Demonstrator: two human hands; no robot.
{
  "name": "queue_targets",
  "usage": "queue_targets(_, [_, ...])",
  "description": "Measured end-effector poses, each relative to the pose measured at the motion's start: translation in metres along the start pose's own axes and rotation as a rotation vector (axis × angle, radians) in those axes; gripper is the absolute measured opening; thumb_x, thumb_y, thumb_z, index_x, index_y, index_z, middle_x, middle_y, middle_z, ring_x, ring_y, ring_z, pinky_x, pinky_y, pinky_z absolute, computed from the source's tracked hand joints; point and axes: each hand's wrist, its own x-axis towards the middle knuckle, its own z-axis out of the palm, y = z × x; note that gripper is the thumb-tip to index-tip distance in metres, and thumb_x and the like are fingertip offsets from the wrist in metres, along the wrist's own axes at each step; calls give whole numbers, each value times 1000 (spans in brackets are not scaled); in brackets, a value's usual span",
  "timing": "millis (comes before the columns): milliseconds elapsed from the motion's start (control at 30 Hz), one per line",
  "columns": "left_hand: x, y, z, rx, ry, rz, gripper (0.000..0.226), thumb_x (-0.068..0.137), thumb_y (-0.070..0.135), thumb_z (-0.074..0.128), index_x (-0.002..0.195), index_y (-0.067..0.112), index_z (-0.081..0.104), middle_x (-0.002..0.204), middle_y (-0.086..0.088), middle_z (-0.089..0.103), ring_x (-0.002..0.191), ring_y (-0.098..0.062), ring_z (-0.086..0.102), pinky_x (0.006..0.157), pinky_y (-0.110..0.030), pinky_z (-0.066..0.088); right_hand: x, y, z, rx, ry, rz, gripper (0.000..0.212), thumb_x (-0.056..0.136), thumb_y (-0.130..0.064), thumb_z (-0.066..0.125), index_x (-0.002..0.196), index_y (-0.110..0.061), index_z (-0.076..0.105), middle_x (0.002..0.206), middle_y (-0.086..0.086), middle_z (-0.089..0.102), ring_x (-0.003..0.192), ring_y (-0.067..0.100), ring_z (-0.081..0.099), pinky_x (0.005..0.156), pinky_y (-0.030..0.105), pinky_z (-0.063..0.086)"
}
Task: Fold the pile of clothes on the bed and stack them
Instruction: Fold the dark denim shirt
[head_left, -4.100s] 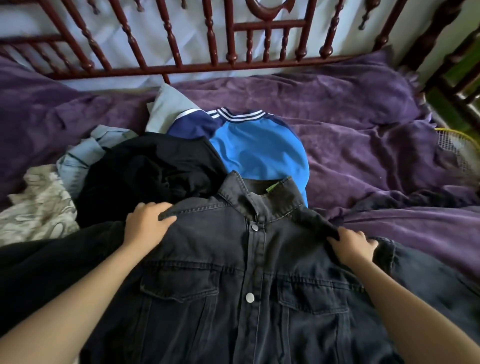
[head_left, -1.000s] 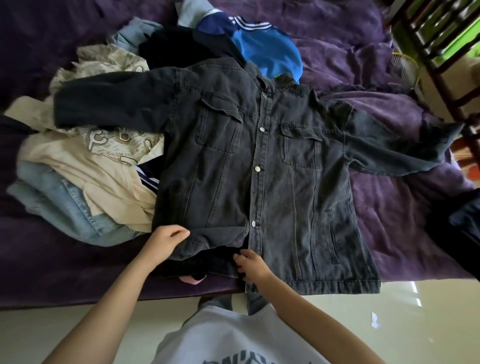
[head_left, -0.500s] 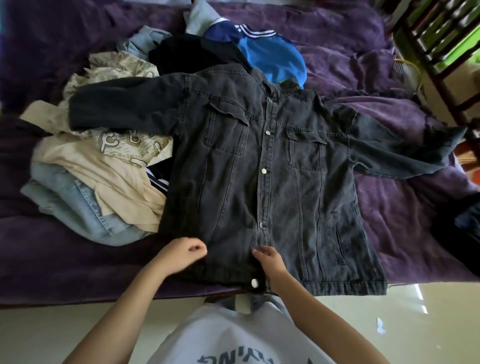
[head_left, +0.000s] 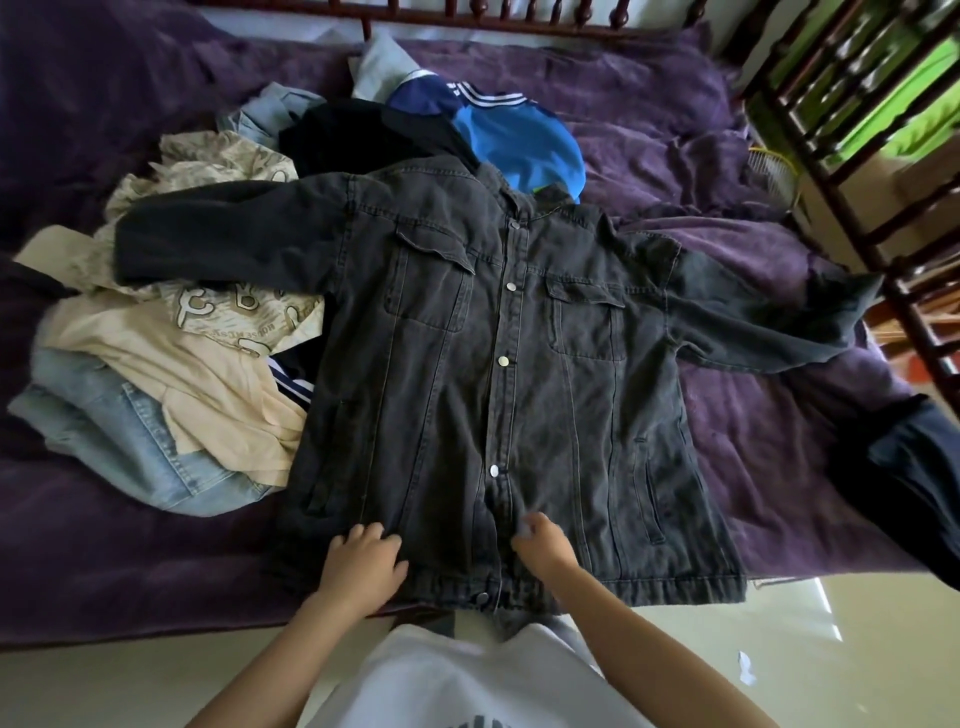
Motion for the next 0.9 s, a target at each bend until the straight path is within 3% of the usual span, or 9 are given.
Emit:
queue_targets(133, [20, 32, -19, -54, 116, 139, 43, 99, 34, 35, 140, 22, 37, 143, 0, 37, 129, -23, 35, 102, -35, 32, 6, 10, -26, -60, 10, -39, 38, 90, -21, 48, 127, -15, 50, 127, 15, 52, 111, 29, 54, 86, 29, 45])
queue_targets(267, [34, 77, -6, -73, 12, 253, 39, 97, 28, 39, 135, 21, 45, 142, 2, 41, 127, -21, 36, 100, -34, 35, 3, 33, -30, -566, -152, -365, 52, 86, -28, 57, 136, -22, 43, 139, 9, 40, 126, 28, 40, 102, 37, 38])
queue_targets(400, [36, 90, 23, -45, -109, 83, 48, 96, 34, 41, 143, 27, 33, 158, 7, 9, 142, -22, 15, 109, -37, 23, 0, 58, -13, -959, -236, -501, 83, 83, -30, 65, 149, -19, 15, 154, 15, 12, 139, 35, 18, 110, 48, 25])
queue_targets(467, [31, 86, 33, -39, -135, 49, 54, 97, 37, 39, 148, 31, 22, 158, 9, -3, 145, -18, 4, 114, -37, 15, 3, 64, -6, -1017, -84, -572, 75, 83, -25, 66, 146, -17, 26, 146, 25, 27, 131, 38, 34, 102, 45, 35])
queue_targets(533, [28, 80, 37, -33, -132, 43, 54, 98, 39, 36, 148, 34, 17, 158, 10, -4, 145, -14, 1, 115, -35, 11, 5, 58, -13, -969, 53, -635, 51, 79, -23, 68, 128, -18, 53, 119, 22, 54, 106, 35, 56, 85, 39, 47])
queue_targets(700, [30, 74, 39, -141, -126, 2, 54, 99, 39, 35, 149, 33, 14, 157, 12, 1, 145, -9, 1, 114, -30, 9, 21, 50, -62, -470, -242, -513, 34, 98, -25, 42, 130, -23, 53, 126, 9, 58, 114, 29, 53, 92, 32, 41])
queue_targets(800, [27, 72, 42, -142, -116, 14, 54, 98, 39, 37, 148, 34, 17, 158, 10, 2, 145, -10, 1, 115, -29, 8, 21, 59, -81, -28, -231, -335, 24, 98, -31, 45, 97, -17, 64, 93, 6, 64, 92, 23, 57, 79, 29, 41])
queue_targets(867, [28, 72, 47, -125, -130, 45, 54, 98, 40, 36, 148, 34, 19, 158, 9, 0, 145, -12, -1, 115, -30, 6, 14, 62, -82, 42, -197, -351, 29, 97, -34, 45, 111, -18, 64, 98, 4, 65, 96, 22, 60, 83, 29, 44])
queue_targets(900, [30, 73, 46, -209, -137, 18, 52, 96, 42, 36, 147, 33, 24, 158, 8, 4, 145, -13, 1, 115, -29, 6, 10, 61, -78, -87, -205, -447, 36, 96, -41, 44, 124, -24, 59, 113, 4, 63, 106, 22, 58, 89, 29, 43])
